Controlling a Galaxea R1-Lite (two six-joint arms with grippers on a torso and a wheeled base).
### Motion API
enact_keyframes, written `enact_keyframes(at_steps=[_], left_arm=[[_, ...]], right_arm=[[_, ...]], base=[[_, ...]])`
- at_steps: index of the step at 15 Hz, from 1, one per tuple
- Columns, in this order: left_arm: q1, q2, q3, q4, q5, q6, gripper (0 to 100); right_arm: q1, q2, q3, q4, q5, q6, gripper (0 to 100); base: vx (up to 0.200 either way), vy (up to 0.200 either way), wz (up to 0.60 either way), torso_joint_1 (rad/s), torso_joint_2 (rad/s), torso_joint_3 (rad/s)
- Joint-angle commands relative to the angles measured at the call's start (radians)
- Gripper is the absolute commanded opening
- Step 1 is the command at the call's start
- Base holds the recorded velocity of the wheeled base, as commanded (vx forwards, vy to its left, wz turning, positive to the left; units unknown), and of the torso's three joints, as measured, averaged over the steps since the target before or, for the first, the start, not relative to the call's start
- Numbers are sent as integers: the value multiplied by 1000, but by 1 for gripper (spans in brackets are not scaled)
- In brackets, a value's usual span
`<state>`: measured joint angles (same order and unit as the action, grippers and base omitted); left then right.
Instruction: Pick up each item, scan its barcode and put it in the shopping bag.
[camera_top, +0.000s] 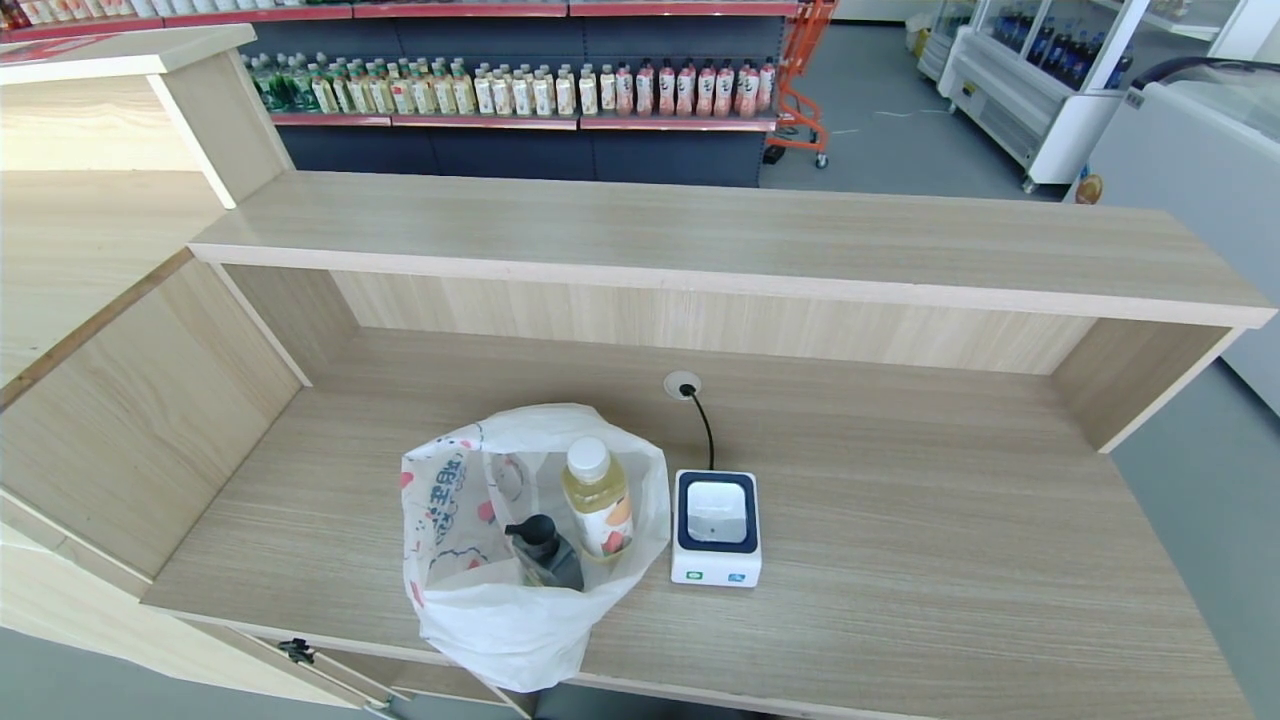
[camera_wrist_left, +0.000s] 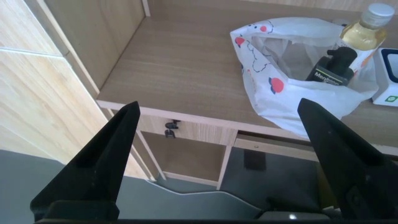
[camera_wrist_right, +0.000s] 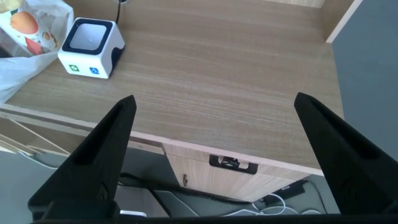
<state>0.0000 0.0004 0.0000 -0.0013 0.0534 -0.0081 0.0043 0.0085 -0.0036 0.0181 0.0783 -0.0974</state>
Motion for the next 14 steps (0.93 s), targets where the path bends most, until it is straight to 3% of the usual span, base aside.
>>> enact_keyframes(at_steps=[1, 13, 14], left_arm=[[0, 0, 0, 0, 0, -1, 100], [0, 0, 0, 0, 0, 0, 100], [0, 0, 0, 0, 0, -1, 100]], right_arm=[[0, -9, 1, 5, 0, 2, 100], [-1, -9, 1, 5, 1, -5, 100], [-1, -9, 1, 5, 0, -7, 100]], base=[[0, 0, 0, 0, 0, 0], [0, 0, 0, 0, 0, 0], [0, 0, -600, -2, 2, 2]])
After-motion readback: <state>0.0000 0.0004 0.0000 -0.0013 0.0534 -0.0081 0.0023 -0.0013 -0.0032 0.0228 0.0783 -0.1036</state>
